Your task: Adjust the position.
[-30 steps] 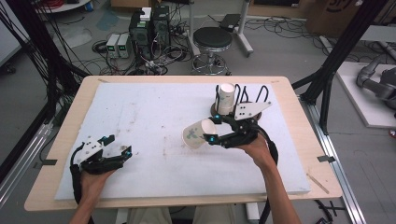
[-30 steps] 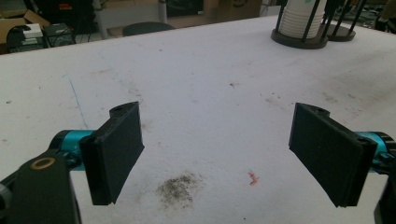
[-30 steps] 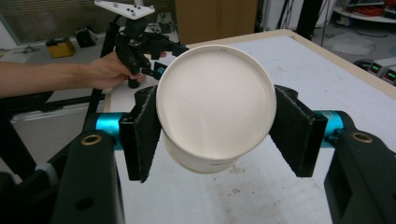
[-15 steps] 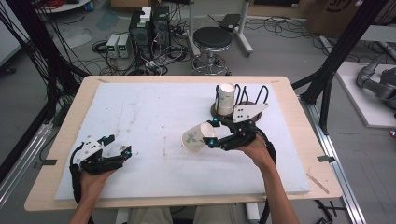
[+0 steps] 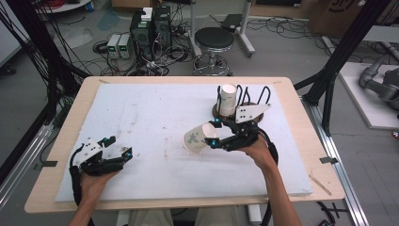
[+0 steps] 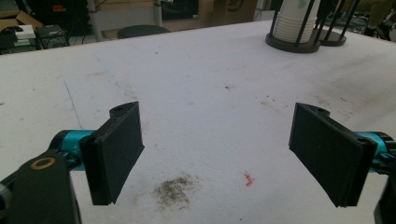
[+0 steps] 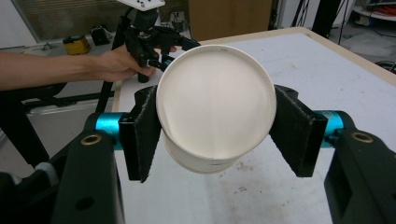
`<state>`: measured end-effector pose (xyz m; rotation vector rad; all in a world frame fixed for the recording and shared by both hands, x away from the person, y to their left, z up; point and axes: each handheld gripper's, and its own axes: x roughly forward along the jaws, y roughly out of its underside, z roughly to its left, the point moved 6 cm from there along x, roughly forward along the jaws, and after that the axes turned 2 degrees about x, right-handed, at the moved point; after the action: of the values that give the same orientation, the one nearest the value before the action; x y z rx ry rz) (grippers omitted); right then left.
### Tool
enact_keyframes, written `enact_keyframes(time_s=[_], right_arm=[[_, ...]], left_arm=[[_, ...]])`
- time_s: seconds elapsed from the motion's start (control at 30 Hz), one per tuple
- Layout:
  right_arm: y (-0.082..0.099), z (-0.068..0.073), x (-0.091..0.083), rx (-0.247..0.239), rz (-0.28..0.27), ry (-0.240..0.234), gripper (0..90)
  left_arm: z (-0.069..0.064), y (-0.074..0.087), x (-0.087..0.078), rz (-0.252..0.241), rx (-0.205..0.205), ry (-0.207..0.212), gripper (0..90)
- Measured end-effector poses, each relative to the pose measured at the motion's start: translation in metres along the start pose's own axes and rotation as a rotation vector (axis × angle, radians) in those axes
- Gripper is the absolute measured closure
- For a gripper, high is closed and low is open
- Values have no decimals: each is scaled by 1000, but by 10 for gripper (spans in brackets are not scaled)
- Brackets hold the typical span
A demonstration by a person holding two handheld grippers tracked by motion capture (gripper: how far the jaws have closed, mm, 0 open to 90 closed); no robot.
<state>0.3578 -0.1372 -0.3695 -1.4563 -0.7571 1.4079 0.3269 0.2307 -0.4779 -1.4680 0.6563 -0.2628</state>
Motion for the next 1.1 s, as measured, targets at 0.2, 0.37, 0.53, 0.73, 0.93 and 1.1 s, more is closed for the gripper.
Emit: enact_keyframes(time_s=[0.2, 0.37, 0.53, 0.73, 0.93, 1.1], right_arm=[[0, 0, 1, -4, -3, -10, 380], [-1, -1, 0, 0, -14, -15, 380], [-2, 0, 0, -3, -21, -28, 380], [-3, 1, -1, -9, -27, -34, 380], [-4, 1, 0, -15, -31, -42, 380], [-6, 3, 1, -20, -34, -59, 380]], left_arm=[[1, -1, 0, 2, -15, 54, 174], [1, -11, -2, -35, -6, 118, 174], [-8, -30, 0, -54, 9, 327, 174], [-21, -47, 5, -36, 57, 508, 174], [-27, -57, 10, -40, 79, 581, 173], [-33, -63, 18, -52, 94, 627, 174]])
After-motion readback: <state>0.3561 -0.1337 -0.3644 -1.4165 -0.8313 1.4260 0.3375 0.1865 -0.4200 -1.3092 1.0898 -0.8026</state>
